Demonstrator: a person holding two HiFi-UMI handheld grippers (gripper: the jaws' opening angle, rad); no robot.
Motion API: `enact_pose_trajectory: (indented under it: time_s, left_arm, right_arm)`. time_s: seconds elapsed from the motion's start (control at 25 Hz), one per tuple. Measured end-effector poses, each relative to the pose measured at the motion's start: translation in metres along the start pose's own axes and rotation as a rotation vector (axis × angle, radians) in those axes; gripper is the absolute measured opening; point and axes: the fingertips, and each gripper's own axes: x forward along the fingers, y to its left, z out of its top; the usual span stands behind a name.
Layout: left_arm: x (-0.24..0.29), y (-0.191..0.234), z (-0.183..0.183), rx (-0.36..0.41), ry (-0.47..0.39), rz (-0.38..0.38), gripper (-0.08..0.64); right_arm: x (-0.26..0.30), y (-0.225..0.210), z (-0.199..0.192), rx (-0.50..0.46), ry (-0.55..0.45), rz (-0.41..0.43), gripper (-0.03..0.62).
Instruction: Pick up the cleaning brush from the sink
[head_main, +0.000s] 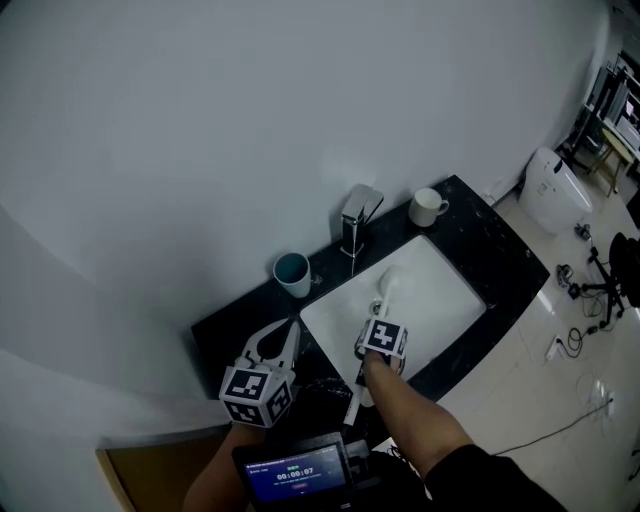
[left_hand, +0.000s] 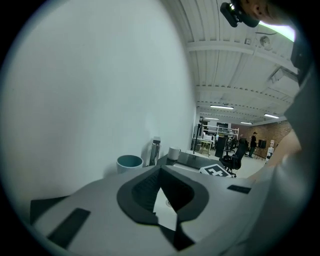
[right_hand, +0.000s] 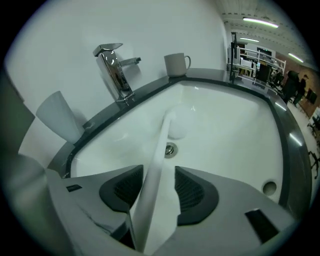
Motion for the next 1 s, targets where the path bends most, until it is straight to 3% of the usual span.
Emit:
enact_pose_trajectory:
  time_s: [0.04,0.16,0.2,0.28,0.36,0.72,1.0]
  left_arm:
    - [0.002,0.000,-0.001,-0.003,0.003,0.001,0.011]
    - [0.001,0.001,-0.001,-0.001,0.005,0.005,0.011]
    - [-0.001,0.002,0.000,-0.002,0.003,0.008,0.011]
    - [-0.004,0.005,0.002,-0.005,-0.004,0.016,0.011]
    - [-0.005,0.009,0.004,-0.007,-0.011,0.022,0.011]
    - [-0.005,0.009,0.003,-0.015,-0.012,0.022,0.011]
    - [-0.023,0.001,0.009,-0.028,-0.014,0.046,0.011]
  right_arm:
    - [0.003,-0.001,0.000,-0.004,0.017,-0.007,0.162]
    - [0.008,-0.005,-0.003,0.023,0.044,-0.027,0.151]
    - [0.006,-0.005,-0.010,0.039,0.067,-0.043,0.076]
    - [0.003,-0.005,-0.022,0.042,0.108,-0.072,0.071]
    - [0.005,-0.006,-0.016,0.015,0.084,-0.084,0.071]
    - [-0.002,-0.003,-0.024,0.065,0.119,-0.064,0.069]
    - [-0.039,-0.011,0.002,0.027,-0.036,-0.052,0.069]
